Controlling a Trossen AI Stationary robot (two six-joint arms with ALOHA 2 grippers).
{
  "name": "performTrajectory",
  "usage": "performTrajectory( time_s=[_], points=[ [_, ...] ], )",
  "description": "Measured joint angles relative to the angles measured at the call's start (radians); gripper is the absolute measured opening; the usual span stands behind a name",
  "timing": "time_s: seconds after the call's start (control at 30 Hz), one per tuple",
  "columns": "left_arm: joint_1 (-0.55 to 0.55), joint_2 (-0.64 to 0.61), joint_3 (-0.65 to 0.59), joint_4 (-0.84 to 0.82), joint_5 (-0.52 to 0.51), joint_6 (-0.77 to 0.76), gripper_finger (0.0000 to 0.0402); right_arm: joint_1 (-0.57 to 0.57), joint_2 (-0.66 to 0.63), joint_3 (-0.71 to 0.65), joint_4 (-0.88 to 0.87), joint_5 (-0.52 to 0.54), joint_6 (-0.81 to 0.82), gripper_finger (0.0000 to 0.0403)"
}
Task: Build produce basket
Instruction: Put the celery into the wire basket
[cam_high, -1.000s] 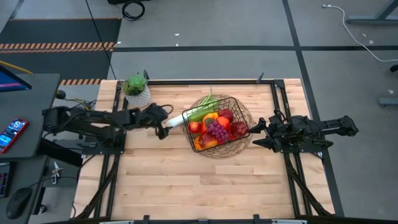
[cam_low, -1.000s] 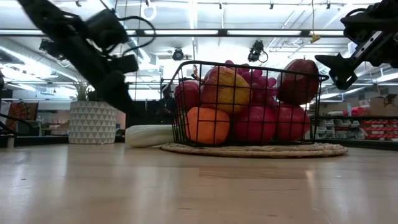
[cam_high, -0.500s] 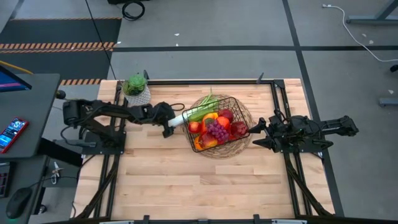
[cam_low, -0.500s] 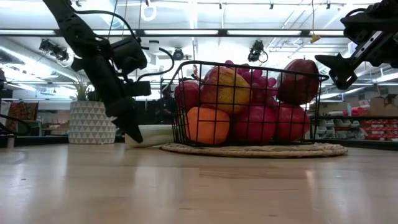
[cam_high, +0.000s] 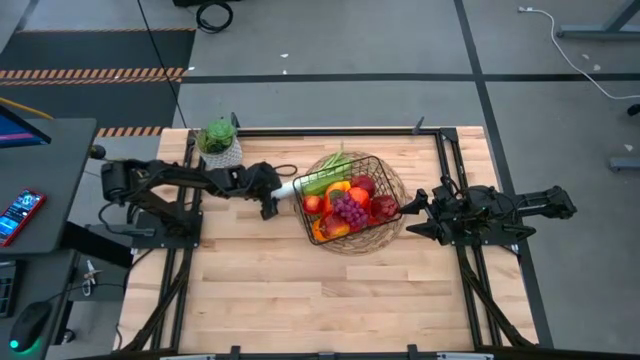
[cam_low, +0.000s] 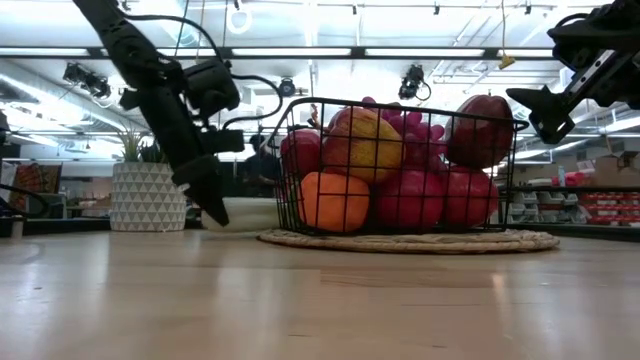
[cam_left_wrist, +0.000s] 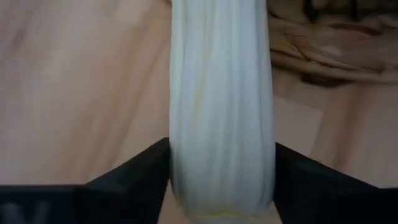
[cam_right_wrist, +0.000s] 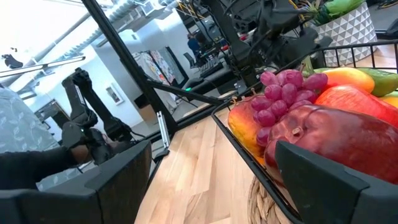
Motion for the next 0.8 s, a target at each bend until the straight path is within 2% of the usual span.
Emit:
performTrajectory(
  time_s=[0.13, 0.27, 0.5, 0.6, 0.8],
  points=[
    [0.031, -0.008, 0.07, -0.089, -0.01, 0.022, 0.0205, 0.0, 0.0, 0.0, 0.0, 0.0, 0.0, 0.0346],
    [0.054, -0.02, 0.165, -0.211, -0.011, 0.06, 0.0182, 0.0, 0.0, 0.0, 0.0, 0.0, 0.0, 0.0346],
    [0.093, -0.065, 0.361, -0.413, -0.061, 0.115, 0.0189, 0.0, 0.0, 0.0, 0.0, 0.0, 0.0, 0.0346],
    [0.093, -0.073, 0.45, -0.464, -0.114, 0.138, 0.019, 0.0, 0.0, 0.0, 0.002, 0.0, 0.0, 0.0346],
    [0.063, -0.096, 0.598, -0.517, -0.116, 0.179, 0.0192, 0.0, 0.005, 0.0, 0.001, 0.0, 0.0, 0.0346]
  ],
)
